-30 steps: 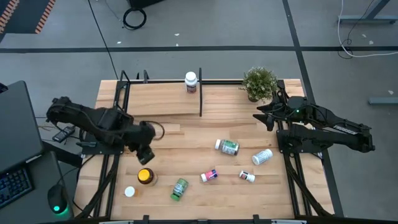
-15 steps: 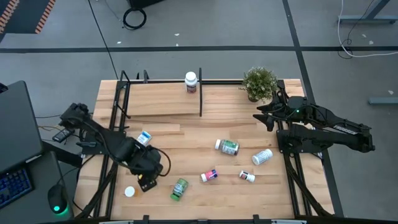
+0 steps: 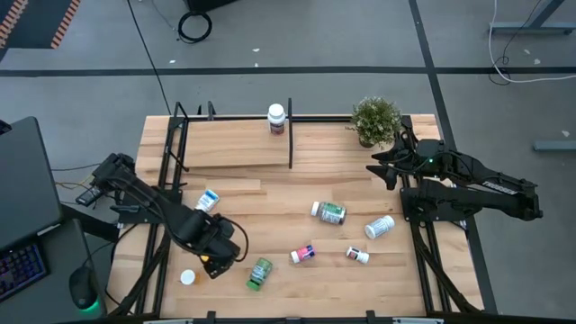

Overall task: Pick and place medicine bottles onto shelf by color
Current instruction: Put the yellow medicine bottle on the shelf

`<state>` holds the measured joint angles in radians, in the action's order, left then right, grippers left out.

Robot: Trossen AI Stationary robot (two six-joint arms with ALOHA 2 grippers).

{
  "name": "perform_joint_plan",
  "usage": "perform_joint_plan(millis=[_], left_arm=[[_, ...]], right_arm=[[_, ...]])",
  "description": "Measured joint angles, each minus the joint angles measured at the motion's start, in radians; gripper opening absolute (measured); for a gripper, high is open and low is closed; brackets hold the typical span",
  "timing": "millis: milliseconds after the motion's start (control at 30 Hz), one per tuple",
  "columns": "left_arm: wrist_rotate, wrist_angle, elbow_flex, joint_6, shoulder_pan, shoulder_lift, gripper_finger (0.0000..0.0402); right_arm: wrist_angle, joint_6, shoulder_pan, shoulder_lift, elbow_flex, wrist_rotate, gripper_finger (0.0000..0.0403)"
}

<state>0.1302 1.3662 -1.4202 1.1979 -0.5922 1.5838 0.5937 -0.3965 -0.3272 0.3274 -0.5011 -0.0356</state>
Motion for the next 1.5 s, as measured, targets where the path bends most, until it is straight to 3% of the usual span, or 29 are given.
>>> perform_joint_plan(millis=[600, 733, 933, 1033, 1267, 1500], left_arm=[[0.045, -0.183, 0.162, 0.011, -0.008, -0.007, 0.0335], [0.051, -0.178, 0.170, 0.004, -0.006, -0.008, 0.0306], [0.055, -0.166, 0.170, -0.027, 0.000, -0.008, 0.0225], [0.061, -0.149, 0.170, -0.049, 0.017, -0.008, 0.0217], [0.051, -0.095, 0.171, -0.146, 0.153, -0.090, 0.0217], [-0.017, 0.031, 0.148, -0.324, 0.412, -0.219, 0.0217]], right_arm=[[-0.001, -0.004, 0.000, 0.000, 0.000, 0.025, 0.0278], [-0.001, -0.004, 0.000, 0.000, 0.000, 0.025, 0.0277], [-0.001, -0.023, 0.000, 0.000, 0.000, 0.025, 0.0275], [-0.001, -0.031, 0.000, 0.000, 0.000, 0.025, 0.0275], [-0.003, -0.061, 0.000, 0.000, 0.000, 0.028, 0.0275], [-0.017, -0.080, 0.000, 0.000, 0.000, 0.029, 0.0275]])
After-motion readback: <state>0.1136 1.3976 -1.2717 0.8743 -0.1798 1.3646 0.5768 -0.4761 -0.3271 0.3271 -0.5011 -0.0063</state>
